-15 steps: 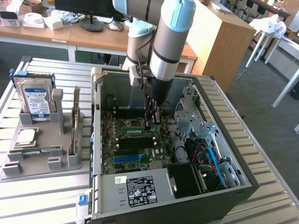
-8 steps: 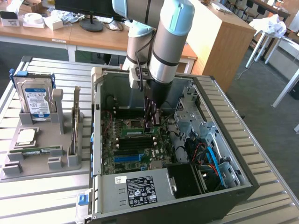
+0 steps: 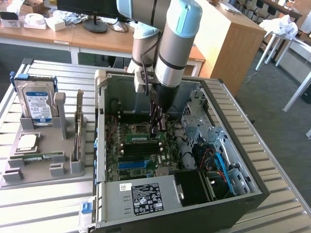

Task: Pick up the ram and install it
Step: 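Pick up the ram and move it above insertion slot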

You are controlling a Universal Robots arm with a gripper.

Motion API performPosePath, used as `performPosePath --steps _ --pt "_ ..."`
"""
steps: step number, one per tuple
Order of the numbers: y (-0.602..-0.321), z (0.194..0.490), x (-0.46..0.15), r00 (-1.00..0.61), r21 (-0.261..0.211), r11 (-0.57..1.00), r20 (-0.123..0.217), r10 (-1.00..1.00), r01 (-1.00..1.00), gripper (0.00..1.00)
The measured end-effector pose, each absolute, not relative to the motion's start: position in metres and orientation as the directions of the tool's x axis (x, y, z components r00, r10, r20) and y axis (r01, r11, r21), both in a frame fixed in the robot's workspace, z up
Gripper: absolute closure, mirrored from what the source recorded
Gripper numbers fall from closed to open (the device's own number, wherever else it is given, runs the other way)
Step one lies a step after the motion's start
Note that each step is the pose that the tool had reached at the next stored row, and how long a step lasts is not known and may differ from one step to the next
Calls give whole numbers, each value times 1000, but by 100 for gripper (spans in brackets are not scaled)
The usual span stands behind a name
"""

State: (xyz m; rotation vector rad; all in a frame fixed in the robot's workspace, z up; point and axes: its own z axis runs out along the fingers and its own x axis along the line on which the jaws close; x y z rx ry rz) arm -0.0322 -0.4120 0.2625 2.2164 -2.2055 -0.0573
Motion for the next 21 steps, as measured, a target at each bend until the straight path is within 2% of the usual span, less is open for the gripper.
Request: performPosePath --steps 21 --pt "-414 253 -32 5 36 -5 -16 -1000 -999 88"
